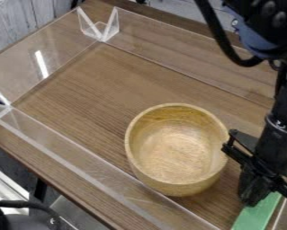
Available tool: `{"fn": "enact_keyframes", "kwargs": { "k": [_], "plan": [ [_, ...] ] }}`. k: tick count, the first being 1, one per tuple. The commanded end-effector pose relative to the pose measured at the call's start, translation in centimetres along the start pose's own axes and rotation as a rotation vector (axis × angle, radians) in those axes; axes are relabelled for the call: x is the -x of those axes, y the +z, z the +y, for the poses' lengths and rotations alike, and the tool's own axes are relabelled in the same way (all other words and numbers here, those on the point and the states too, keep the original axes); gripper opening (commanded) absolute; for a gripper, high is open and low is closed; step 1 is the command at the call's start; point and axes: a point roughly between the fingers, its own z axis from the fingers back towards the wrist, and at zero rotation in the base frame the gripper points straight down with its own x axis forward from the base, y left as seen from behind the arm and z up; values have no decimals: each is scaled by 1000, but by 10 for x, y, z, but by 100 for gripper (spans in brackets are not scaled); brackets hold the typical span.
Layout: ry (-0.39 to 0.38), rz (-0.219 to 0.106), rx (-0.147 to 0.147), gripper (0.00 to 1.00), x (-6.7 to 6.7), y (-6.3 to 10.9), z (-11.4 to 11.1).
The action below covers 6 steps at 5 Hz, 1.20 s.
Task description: Put the green block in the brown bowl
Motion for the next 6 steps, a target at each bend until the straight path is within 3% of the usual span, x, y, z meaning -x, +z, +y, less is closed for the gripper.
{"fn": "enact_keyframes", "kwargs": {
  "k": [1, 2, 4, 6],
  "plan": [
    [2, -49, 11, 100, -6, 11, -2],
    [7, -56, 11, 100, -5, 14, -1],
    [20, -108, 7, 100, 0, 31, 0],
    [29, -134, 5, 100, 0, 34, 2]
  ]
}}
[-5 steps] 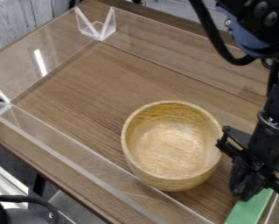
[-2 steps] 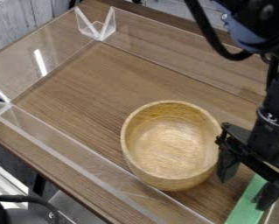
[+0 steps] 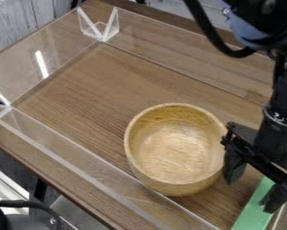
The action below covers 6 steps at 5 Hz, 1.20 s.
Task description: Put the green block in the brown bowl
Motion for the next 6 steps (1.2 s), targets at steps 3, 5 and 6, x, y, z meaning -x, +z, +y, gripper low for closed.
{"fn": "enact_keyframes", "kwargs": {
  "k": [3, 5, 6],
  "plan": [
    [7, -97, 15, 100, -6, 18, -1],
    [-5, -76, 33, 100, -10, -4, -8],
    [-14, -60, 39, 100, -13, -14, -12]
  ]
}}
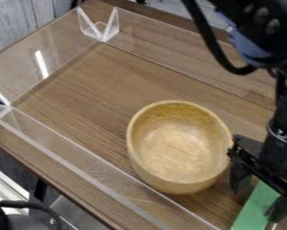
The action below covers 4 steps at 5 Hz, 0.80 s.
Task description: Put the green block in the brown bowl
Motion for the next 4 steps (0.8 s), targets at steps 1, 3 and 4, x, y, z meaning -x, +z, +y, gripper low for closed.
{"fn": "enact_keyframes", "kwargs": {
  "k": [1, 3, 4],
  "plan": [
    [-7, -18, 18, 100, -7, -2, -2],
    [-16, -13, 26, 0, -7, -7, -2],
    [-25, -14, 30, 0, -7, -8, -2]
  ]
}}
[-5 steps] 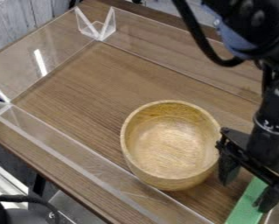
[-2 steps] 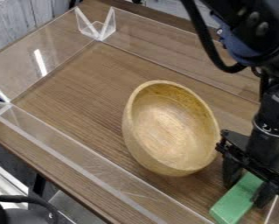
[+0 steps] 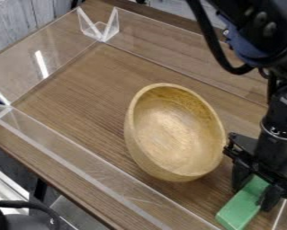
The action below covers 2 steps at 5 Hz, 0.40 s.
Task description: Put the green block in the brown bowl
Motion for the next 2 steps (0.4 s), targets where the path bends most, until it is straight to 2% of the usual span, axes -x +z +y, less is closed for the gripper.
{"fn": "enact_keyframes", "kwargs": {
  "k": [1, 2],
  "plan": [
    [-25, -19, 11, 0, -2, 1, 0],
    [-34, -20, 14, 0, -2, 0, 1]
  ]
}}
